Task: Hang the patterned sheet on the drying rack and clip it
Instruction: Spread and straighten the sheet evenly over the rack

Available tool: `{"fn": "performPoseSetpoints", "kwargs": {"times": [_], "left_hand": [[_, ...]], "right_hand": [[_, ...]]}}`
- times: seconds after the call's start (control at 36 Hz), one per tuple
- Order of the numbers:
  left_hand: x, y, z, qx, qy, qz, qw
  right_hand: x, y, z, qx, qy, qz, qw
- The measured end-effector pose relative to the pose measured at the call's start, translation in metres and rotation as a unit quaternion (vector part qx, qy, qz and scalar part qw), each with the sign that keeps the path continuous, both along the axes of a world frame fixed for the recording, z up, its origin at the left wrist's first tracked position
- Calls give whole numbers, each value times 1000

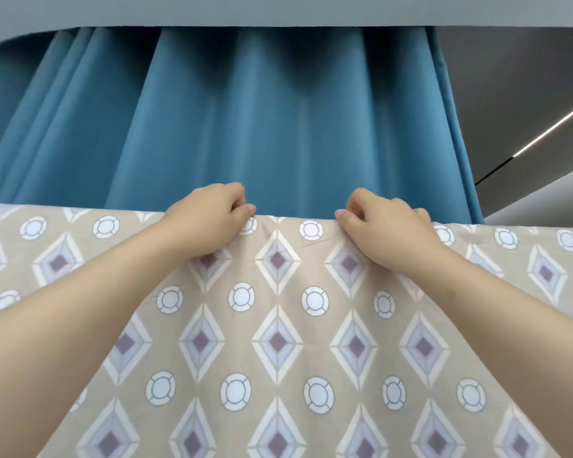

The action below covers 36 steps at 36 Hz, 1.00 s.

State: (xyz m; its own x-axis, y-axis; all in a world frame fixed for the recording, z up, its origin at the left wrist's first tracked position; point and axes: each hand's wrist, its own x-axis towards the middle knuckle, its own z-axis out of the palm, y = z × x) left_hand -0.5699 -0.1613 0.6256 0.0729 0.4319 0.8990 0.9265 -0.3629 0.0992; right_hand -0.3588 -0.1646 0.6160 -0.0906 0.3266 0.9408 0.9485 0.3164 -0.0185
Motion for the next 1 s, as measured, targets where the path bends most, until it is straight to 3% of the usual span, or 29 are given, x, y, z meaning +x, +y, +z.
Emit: {"fn": "performPoseSetpoints", "kwargs": {"times": [0.14, 0.28, 0.39, 0.53, 0.58, 0.69, 0.83, 1.0], "left_hand": [[-1, -4, -4, -3, -19, 0, 1000], [-16, -8, -6, -32, -51, -30, 998], [-21, -16, 6, -49, -84, -106, 990], [-3, -17, 17, 23, -59, -63, 996], [2, -14, 11, 11, -48, -72, 996], [0, -7, 1, -28, 17, -18, 999], [-17, -2, -5, 0, -19, 77, 997], [-43, -3, -10, 26, -11, -38, 999]], "right_hand": [[-37, 4, 0, -46, -32, 87, 995], [-38, 2, 3, -47, 1, 142, 989], [-42, 1, 8, -24, -10, 107, 994], [-37, -4, 11, 10, 12, 71, 997], [-31, -5, 9, -7, 7, 63, 998], [-22, -6, 3, -55, -25, 44, 997], [-33, -9, 0, -28, -41, 11, 999], [-77, -12, 0, -42, -71, 55, 995]]}}
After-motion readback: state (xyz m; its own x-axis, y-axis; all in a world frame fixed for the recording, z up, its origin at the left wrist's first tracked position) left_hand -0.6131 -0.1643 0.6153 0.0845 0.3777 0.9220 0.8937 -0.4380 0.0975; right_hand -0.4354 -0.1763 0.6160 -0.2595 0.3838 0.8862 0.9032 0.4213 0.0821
